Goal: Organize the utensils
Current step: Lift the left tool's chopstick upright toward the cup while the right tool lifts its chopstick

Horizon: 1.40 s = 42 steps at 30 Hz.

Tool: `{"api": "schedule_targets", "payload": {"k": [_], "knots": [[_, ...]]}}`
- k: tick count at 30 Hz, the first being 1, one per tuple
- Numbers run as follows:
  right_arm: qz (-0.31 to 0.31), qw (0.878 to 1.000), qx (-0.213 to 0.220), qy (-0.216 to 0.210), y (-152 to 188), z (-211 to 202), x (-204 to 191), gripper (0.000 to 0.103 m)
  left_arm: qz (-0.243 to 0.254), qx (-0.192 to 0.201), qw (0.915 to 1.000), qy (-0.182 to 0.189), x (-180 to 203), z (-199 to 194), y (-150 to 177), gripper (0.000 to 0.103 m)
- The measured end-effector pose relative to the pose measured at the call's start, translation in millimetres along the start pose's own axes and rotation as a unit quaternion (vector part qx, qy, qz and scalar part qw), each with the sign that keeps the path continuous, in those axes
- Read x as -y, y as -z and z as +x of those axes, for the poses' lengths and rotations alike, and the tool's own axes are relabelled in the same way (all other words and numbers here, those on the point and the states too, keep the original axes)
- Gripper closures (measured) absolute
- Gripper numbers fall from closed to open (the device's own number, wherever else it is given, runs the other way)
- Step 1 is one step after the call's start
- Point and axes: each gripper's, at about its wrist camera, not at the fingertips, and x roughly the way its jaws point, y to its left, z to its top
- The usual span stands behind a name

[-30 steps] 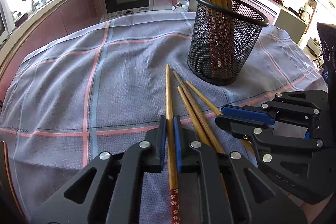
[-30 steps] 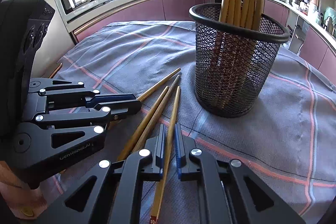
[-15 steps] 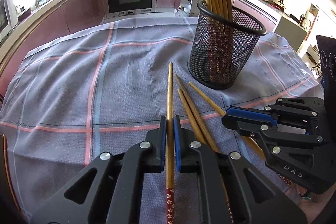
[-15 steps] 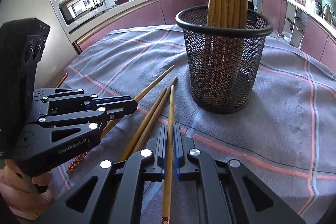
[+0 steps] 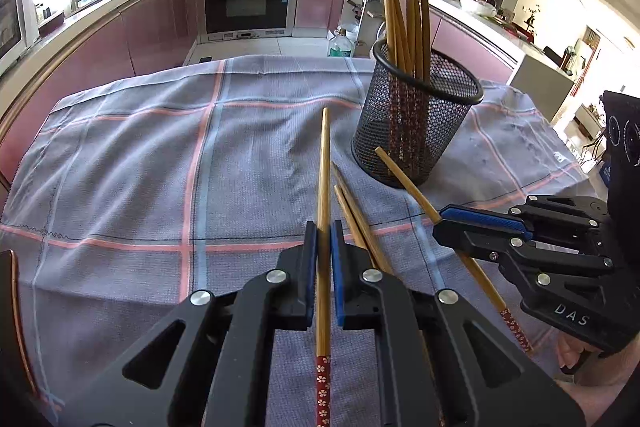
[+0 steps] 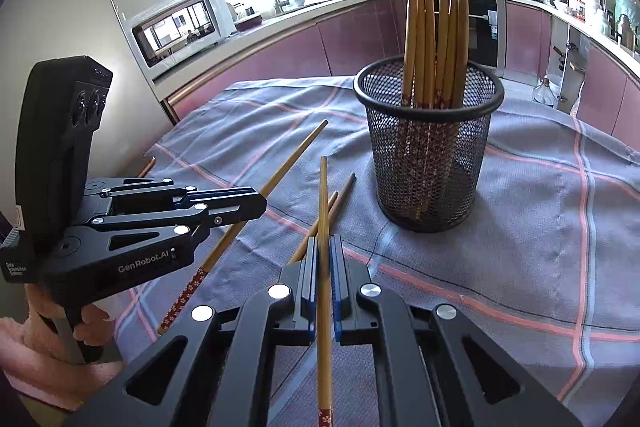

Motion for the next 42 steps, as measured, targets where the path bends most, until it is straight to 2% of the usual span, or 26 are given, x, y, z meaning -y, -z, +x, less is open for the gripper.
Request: {"api": "schedule_targets", "payload": {"k": [15, 42], "knots": [[-0.002, 0.999, 0.05, 0.002, -10, -38, 2, 0.098, -0.002, 0.047, 0.9987, 0.017, 4, -46, -11, 0.095], [-0.004, 0.993, 0.121, -0.005, -21, -80, 3, 0.098, 0.0, 0.091, 0.9953, 0.033, 7, -85, -22, 0.095]]}}
